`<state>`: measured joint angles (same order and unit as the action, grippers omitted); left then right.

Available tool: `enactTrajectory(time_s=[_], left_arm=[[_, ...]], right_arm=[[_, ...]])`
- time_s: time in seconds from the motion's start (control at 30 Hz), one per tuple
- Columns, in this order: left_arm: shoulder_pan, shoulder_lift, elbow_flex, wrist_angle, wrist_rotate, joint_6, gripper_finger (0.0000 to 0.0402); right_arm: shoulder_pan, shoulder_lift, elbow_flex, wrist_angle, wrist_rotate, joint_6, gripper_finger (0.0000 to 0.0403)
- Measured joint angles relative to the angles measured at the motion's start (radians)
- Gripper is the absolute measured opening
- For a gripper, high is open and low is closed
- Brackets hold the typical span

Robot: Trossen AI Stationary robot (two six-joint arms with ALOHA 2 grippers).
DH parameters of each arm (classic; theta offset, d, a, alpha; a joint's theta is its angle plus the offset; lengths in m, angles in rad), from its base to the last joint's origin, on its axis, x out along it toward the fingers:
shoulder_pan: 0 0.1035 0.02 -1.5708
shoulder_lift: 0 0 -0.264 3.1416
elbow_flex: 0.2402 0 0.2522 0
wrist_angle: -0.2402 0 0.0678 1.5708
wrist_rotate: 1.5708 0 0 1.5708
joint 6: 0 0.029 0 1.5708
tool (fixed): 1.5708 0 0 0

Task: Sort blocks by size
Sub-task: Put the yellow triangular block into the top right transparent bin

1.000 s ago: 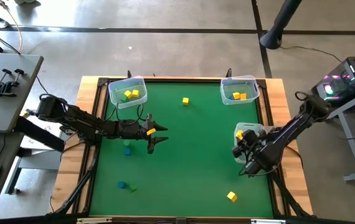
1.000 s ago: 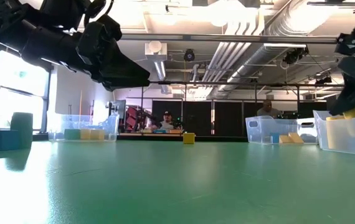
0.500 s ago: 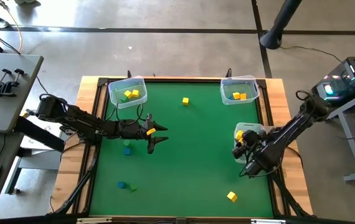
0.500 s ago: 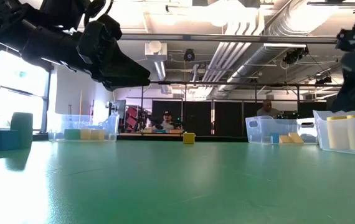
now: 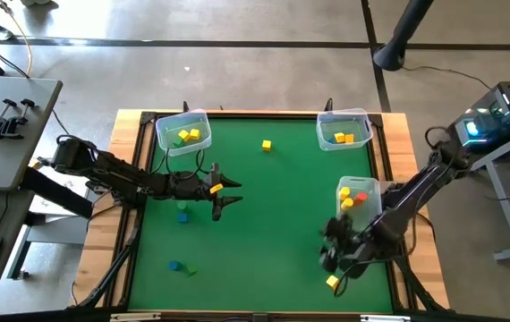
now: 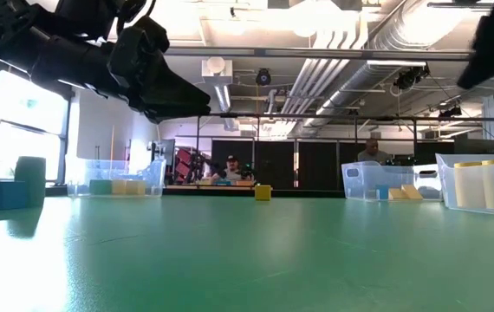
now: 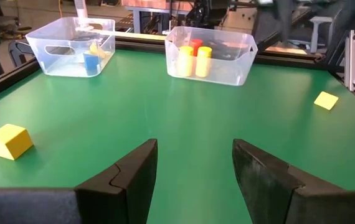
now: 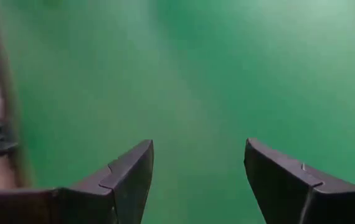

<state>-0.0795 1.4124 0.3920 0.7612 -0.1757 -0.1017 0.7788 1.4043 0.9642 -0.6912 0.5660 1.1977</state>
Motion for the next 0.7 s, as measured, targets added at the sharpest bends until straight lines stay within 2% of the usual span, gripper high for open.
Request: enactTrajectory(time_s=[0.1, 0.2, 0.37, 0.43, 0.6, 0.7], left_arm=[[0.000, 0.000, 0.000, 0.000, 0.000, 0.023, 0.0195], [0.000, 0.000, 0.000, 0.000, 0.000, 0.057, 0.0195], [0.000, 0.000, 0.000, -0.001, 0.000, 0.115, 0.0195], [0.000, 0.000, 0.000, -0.001, 0.000, 0.122, 0.0195], [0.000, 0.000, 0.000, -0.007, 0.022, 0.125, 0.0195], [0.000, 0.000, 0.000, -0.009, 0.045, 0.118, 0.0195]], right_arm=[[0.000, 0.094, 0.041, 0.047, -0.194, 0.070, 0.0242], [0.001, 0.205, 0.102, -0.003, -0.398, 0.218, 0.0242], [0.005, 0.365, 0.209, -0.097, -0.640, 0.330, 0.0242], [0.005, 0.408, 0.237, -0.117, -0.696, 0.345, 0.0242], [0.009, 0.459, 0.259, -0.131, -0.721, 0.396, 0.0243], [0.014, 0.474, 0.251, -0.120, -0.771, 0.412, 0.0243]])
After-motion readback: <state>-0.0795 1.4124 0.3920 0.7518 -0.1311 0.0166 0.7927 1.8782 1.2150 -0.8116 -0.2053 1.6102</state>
